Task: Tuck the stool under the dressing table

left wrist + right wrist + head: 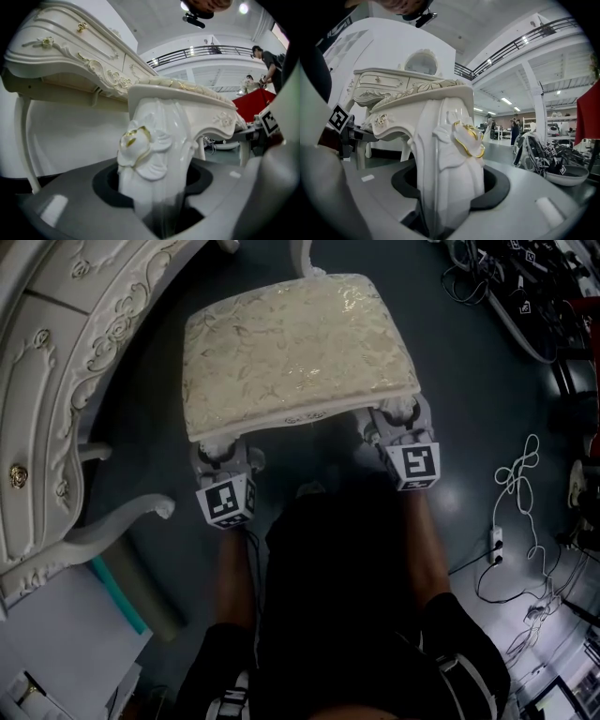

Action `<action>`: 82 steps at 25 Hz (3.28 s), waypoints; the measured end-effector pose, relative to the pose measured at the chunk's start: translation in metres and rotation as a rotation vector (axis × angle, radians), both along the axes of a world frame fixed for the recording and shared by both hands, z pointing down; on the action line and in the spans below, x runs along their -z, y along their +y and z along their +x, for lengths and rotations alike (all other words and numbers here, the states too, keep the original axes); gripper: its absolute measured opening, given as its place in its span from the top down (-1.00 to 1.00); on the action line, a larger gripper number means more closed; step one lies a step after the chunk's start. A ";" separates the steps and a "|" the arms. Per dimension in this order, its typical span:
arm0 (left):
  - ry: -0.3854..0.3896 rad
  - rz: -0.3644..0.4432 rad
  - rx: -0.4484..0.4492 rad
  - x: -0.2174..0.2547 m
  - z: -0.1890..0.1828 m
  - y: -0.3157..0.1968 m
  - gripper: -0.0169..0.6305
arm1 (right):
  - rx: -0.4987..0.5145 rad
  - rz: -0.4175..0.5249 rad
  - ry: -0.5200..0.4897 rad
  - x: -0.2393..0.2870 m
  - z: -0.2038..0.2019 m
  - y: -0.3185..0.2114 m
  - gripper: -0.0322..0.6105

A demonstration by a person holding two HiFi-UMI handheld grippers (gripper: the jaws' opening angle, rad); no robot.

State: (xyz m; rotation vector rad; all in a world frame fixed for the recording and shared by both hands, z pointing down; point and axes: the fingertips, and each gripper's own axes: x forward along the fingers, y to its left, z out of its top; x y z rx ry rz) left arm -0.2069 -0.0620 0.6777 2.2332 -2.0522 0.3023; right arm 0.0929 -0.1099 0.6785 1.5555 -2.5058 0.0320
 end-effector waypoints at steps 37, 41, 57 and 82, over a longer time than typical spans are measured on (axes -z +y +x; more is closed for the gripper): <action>-0.051 0.019 0.216 0.051 0.007 -0.072 0.14 | 0.191 0.025 -0.045 0.036 -0.008 -0.131 0.12; -0.042 0.005 0.282 0.059 0.031 -0.045 0.14 | 0.260 0.018 -0.038 0.046 0.009 -0.123 0.12; -0.053 0.076 0.314 0.035 -0.013 -0.082 0.14 | 0.293 0.088 -0.045 0.027 -0.041 -0.169 0.12; -0.078 0.150 0.369 0.002 -0.098 -0.142 0.13 | 0.327 0.170 -0.060 -0.006 -0.133 -0.244 0.12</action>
